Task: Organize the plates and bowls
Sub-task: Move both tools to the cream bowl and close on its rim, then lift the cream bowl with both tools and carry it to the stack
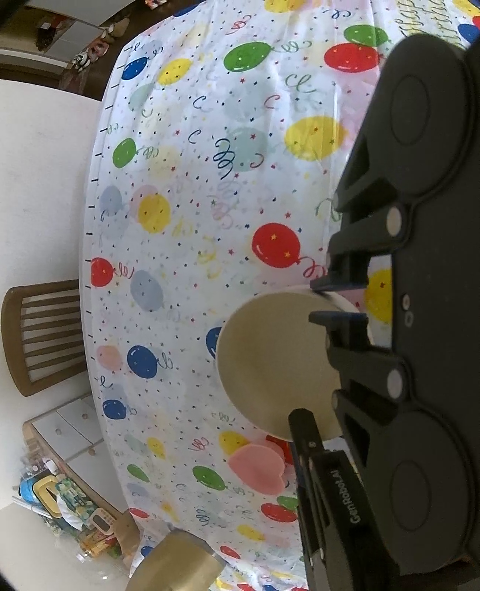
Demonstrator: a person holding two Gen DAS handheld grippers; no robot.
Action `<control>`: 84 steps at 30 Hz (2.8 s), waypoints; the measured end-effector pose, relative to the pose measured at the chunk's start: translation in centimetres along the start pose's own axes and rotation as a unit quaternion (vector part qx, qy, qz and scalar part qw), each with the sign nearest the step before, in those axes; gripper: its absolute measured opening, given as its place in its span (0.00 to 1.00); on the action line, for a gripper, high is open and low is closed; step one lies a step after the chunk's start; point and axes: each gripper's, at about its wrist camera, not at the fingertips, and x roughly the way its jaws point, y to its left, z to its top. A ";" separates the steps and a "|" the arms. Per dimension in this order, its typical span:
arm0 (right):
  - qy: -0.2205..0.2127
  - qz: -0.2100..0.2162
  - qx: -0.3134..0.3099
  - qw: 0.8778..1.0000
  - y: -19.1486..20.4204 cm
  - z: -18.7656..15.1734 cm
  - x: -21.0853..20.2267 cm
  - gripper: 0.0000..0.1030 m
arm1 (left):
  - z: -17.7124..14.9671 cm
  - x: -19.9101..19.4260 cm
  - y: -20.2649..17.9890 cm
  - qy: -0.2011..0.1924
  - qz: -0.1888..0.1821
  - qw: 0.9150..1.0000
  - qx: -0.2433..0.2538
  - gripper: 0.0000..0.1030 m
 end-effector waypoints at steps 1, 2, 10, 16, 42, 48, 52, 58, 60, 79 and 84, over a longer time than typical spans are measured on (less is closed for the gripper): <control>0.000 0.000 0.000 1.000 0.0 -0.1 -0.2 0.09 | -0.1 -0.2 -0.1 0.000 0.000 1.000 0.002 0.10; 0.000 -0.001 0.000 1.000 -0.1 -0.2 -0.3 0.09 | -0.3 -0.3 -0.3 0.001 0.000 1.000 0.004 0.10; -0.001 0.002 0.006 1.000 -0.8 -2.1 -2.8 0.08 | -1.8 -2.6 -2.0 0.001 0.000 1.000 0.015 0.10; -0.003 0.002 0.012 1.000 -1.5 -4.2 -5.8 0.09 | -3.7 -5.0 -4.1 0.003 -0.002 1.000 0.027 0.10; 0.014 0.023 0.030 0.999 -8.5 -17.5 -17.4 0.09 | -17.0 -13.7 -14.7 0.023 -0.013 0.998 0.049 0.10; 0.017 0.029 0.020 0.999 -8.9 -19.4 -18.3 0.09 | -19.6 -14.0 -15.2 0.041 -0.010 0.998 0.040 0.10; 0.020 0.035 0.018 0.999 -9.2 -20.1 -18.6 0.09 | -20.8 -14.3 -15.4 0.046 -0.008 0.998 0.035 0.10; 0.031 0.038 0.016 0.999 -9.4 -21.2 -18.3 0.09 | -21.9 -14.8 -15.9 0.045 0.001 0.998 0.034 0.10; 0.034 0.041 0.017 0.998 -9.4 -21.6 -18.2 0.09 | -22.1 -14.8 -15.9 0.048 0.003 0.998 0.031 0.10; 0.048 0.043 0.024 0.998 -9.8 -22.4 -16.9 0.09 | -22.9 -13.4 -15.8 0.060 0.010 0.998 0.030 0.10; 0.052 0.044 0.027 0.997 -9.9 -22.5 -16.5 0.09 | -22.9 -13.2 -15.8 0.066 0.013 0.997 0.029 0.10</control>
